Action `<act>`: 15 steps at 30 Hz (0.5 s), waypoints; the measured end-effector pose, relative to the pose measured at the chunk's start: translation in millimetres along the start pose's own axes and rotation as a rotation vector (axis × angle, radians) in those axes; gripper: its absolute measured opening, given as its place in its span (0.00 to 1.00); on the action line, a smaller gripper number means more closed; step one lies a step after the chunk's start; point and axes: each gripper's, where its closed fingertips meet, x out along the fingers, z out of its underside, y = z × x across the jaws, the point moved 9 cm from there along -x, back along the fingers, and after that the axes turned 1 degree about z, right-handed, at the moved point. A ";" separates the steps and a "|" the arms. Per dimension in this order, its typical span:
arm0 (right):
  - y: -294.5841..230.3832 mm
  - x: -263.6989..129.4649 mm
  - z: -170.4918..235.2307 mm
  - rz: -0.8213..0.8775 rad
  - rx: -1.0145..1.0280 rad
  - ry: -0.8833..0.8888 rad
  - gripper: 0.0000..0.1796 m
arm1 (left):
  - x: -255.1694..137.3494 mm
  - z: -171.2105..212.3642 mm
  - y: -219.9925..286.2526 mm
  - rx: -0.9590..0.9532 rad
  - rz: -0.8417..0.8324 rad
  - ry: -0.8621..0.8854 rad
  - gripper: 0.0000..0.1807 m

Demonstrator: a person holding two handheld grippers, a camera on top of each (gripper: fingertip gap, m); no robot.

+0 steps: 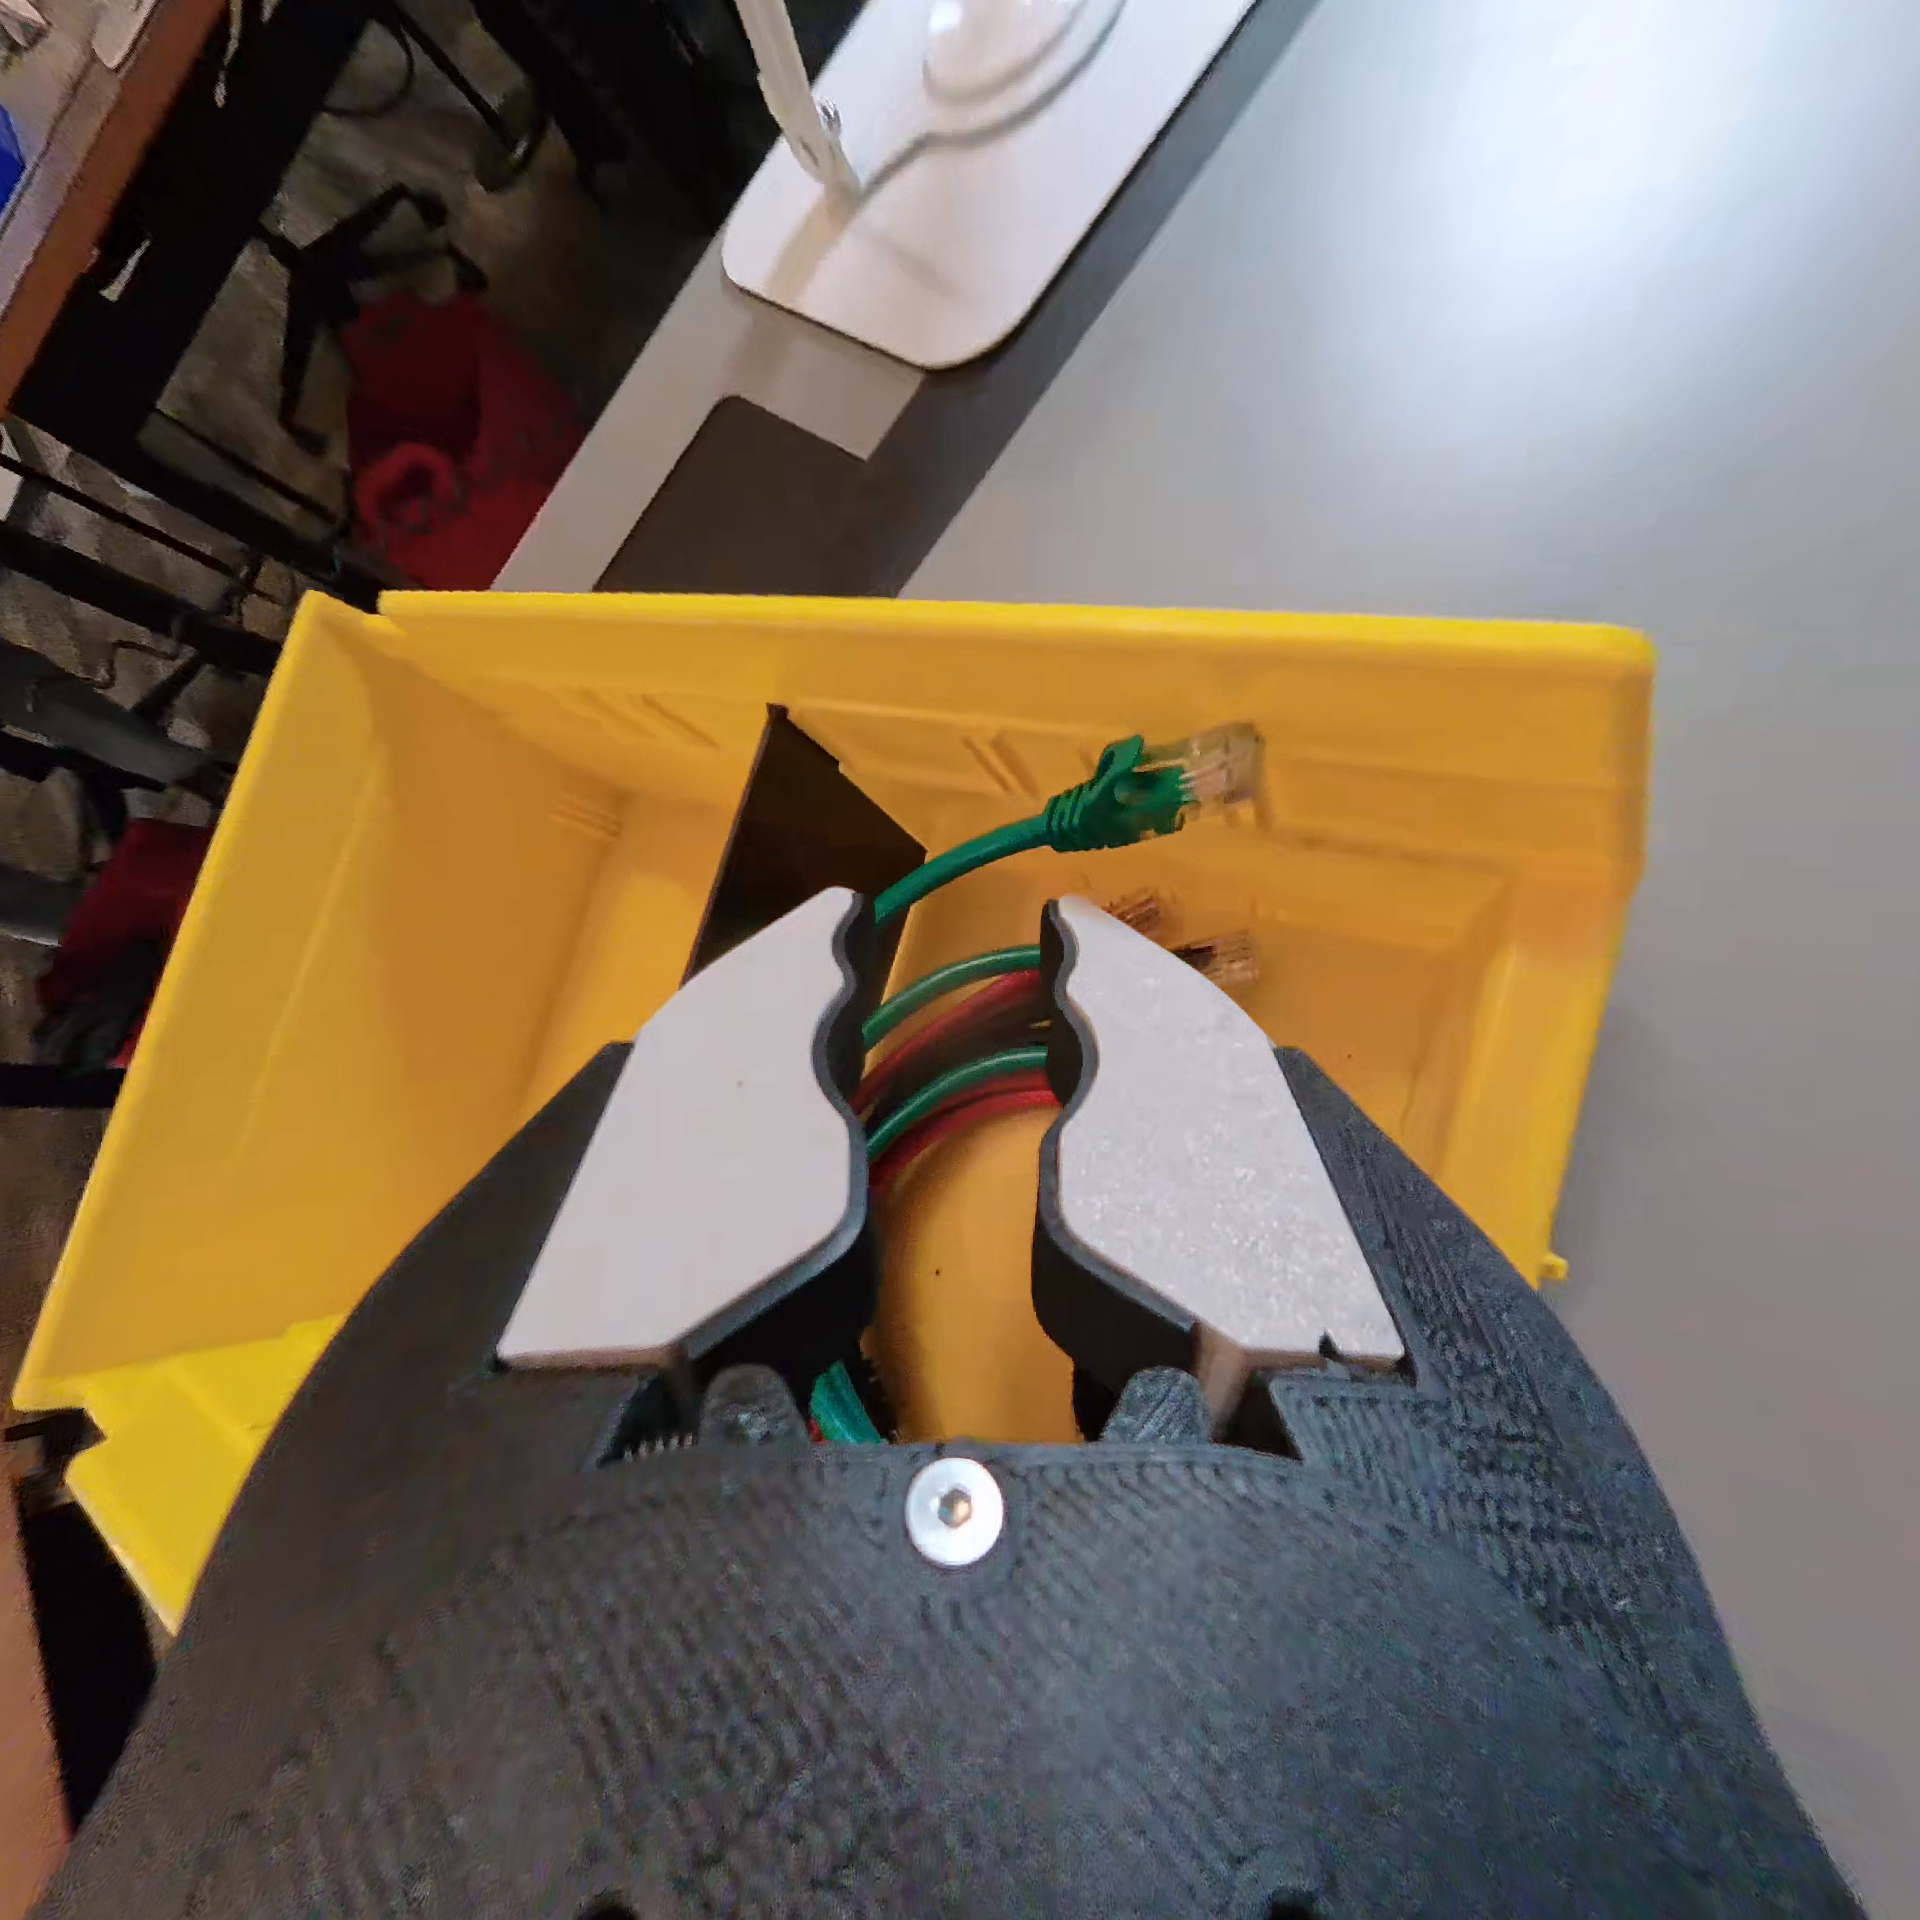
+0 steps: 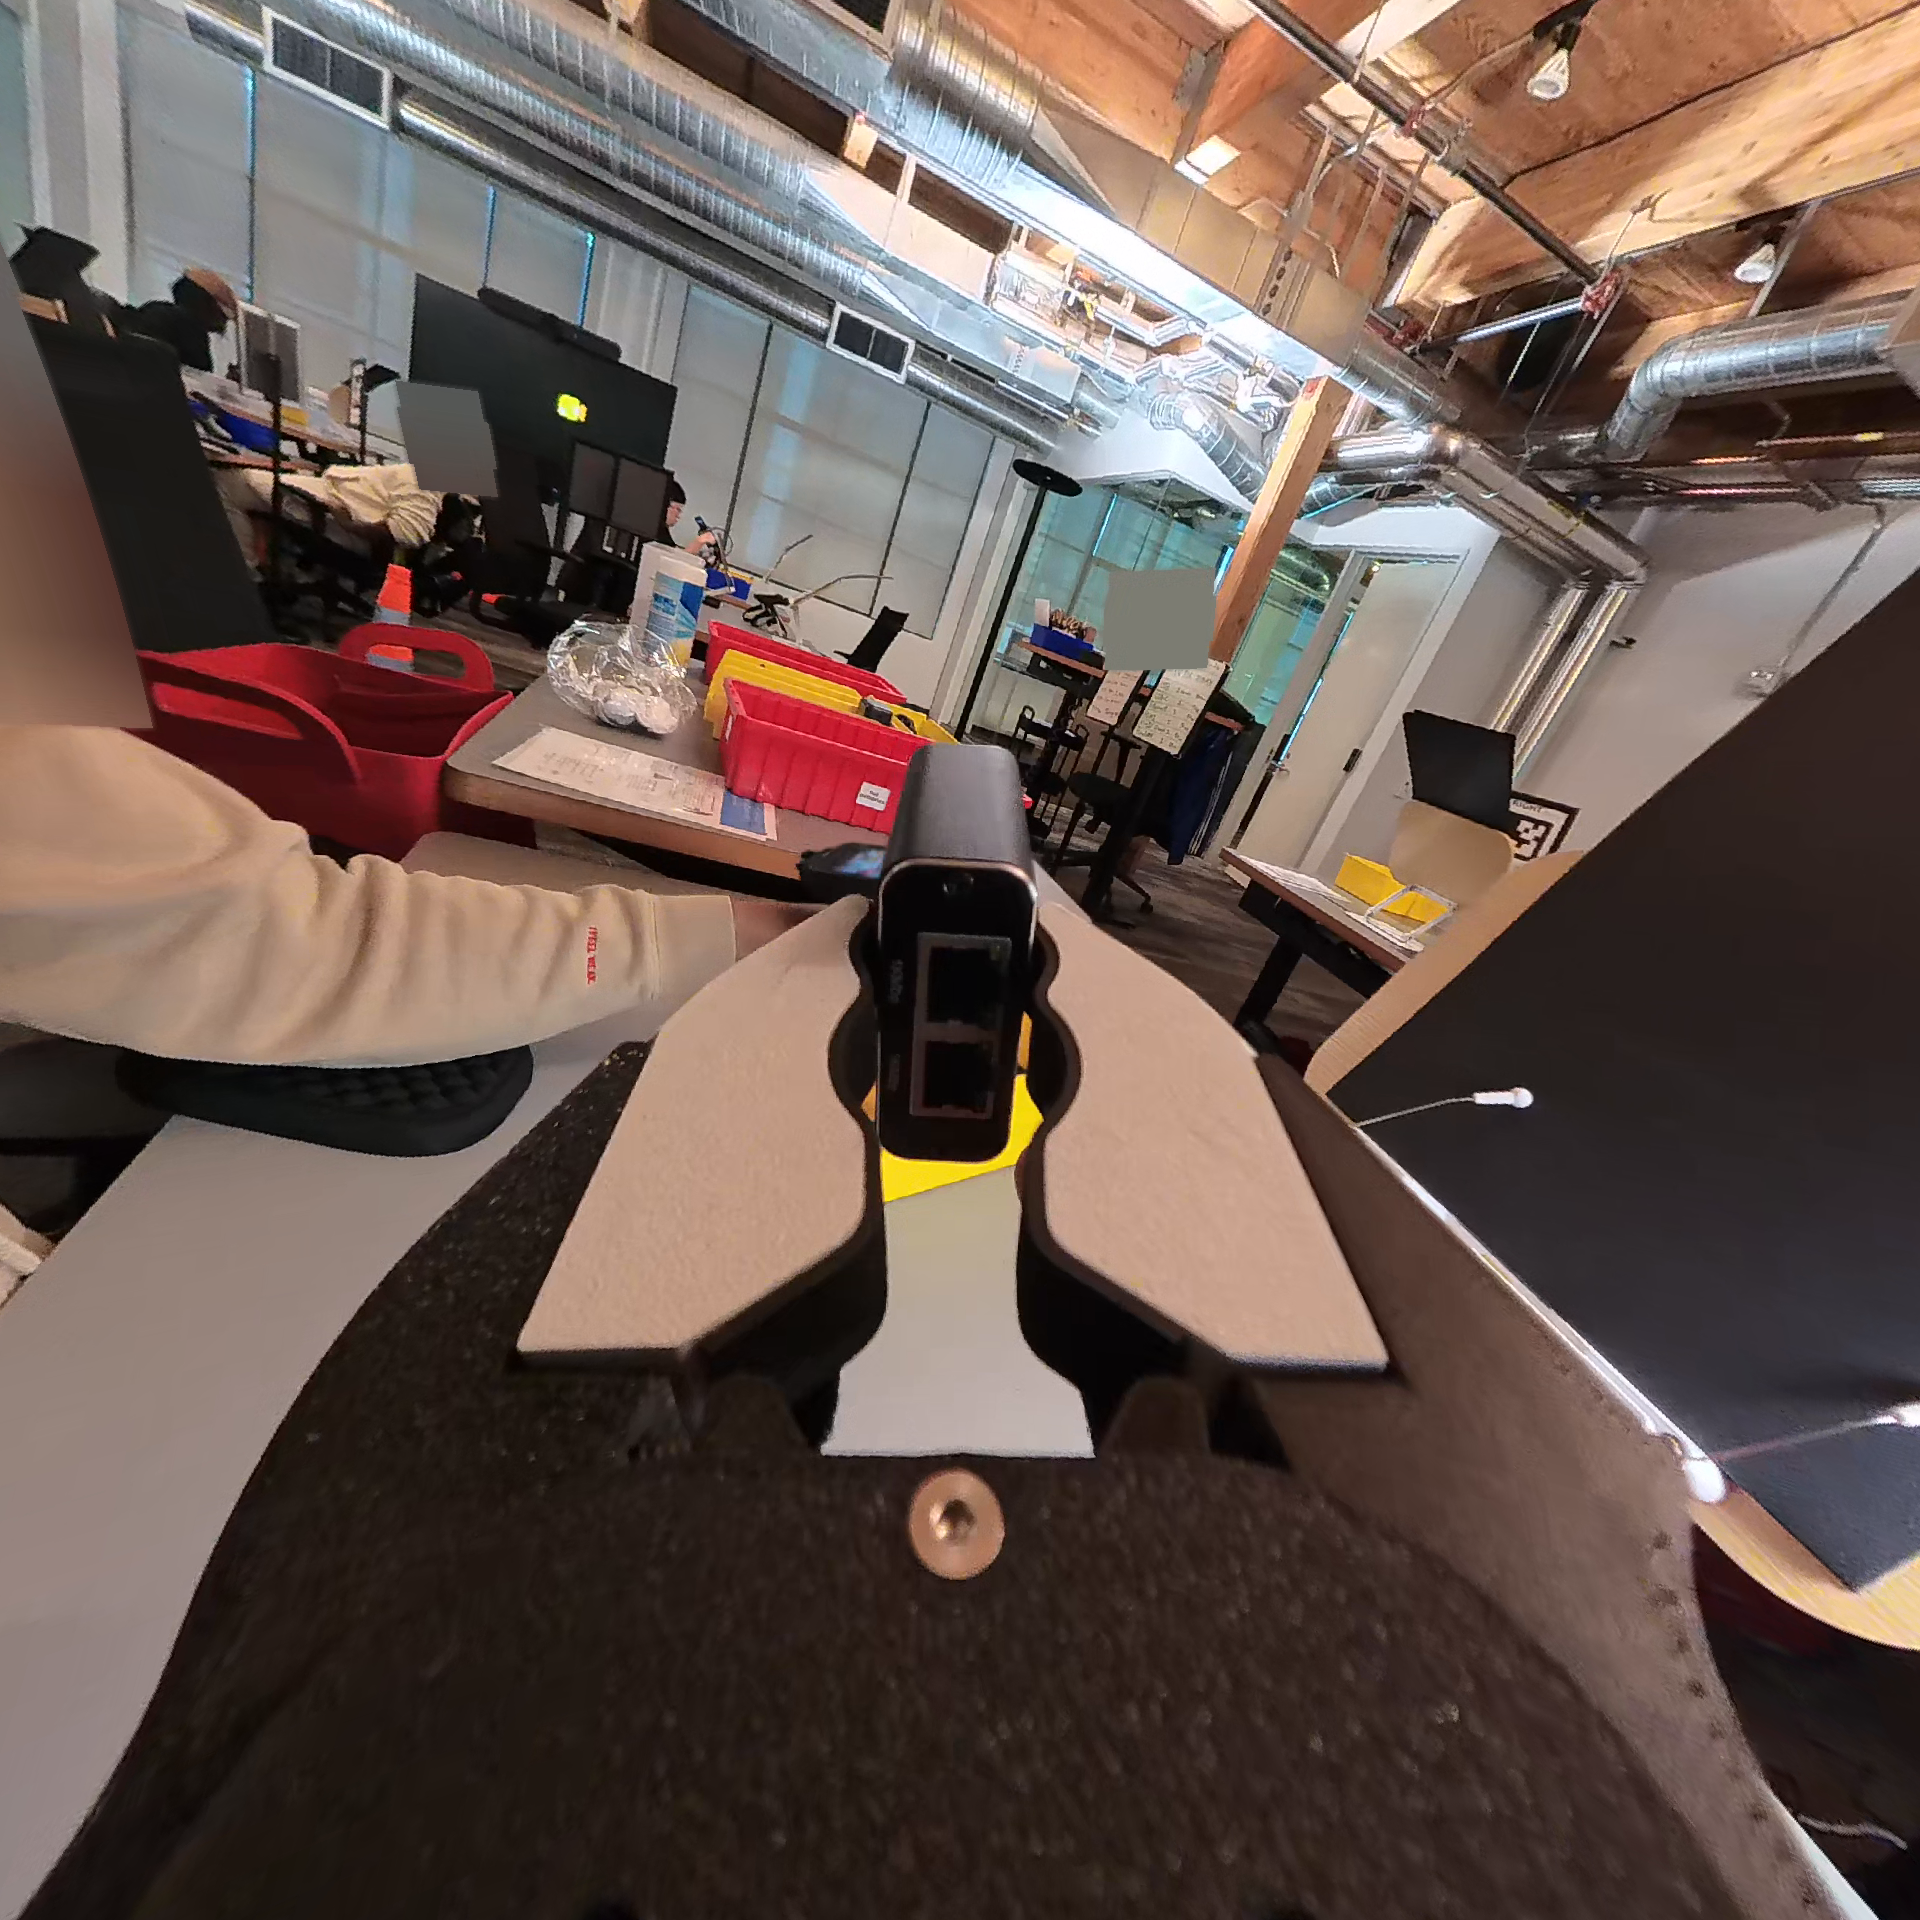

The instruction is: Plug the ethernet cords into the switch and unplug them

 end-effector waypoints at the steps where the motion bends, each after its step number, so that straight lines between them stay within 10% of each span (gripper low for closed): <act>1: 0.9 -1.0 0.3 0.001 0.002 0.001 0.13 | 4.1 0.5 1.9 0.023 -0.005 -0.016 0.18; 15: 5.0 -3.6 2.8 0.017 0.004 -0.006 0.13 | -31.3 -19.3 -23.1 -0.037 -0.277 0.088 0.03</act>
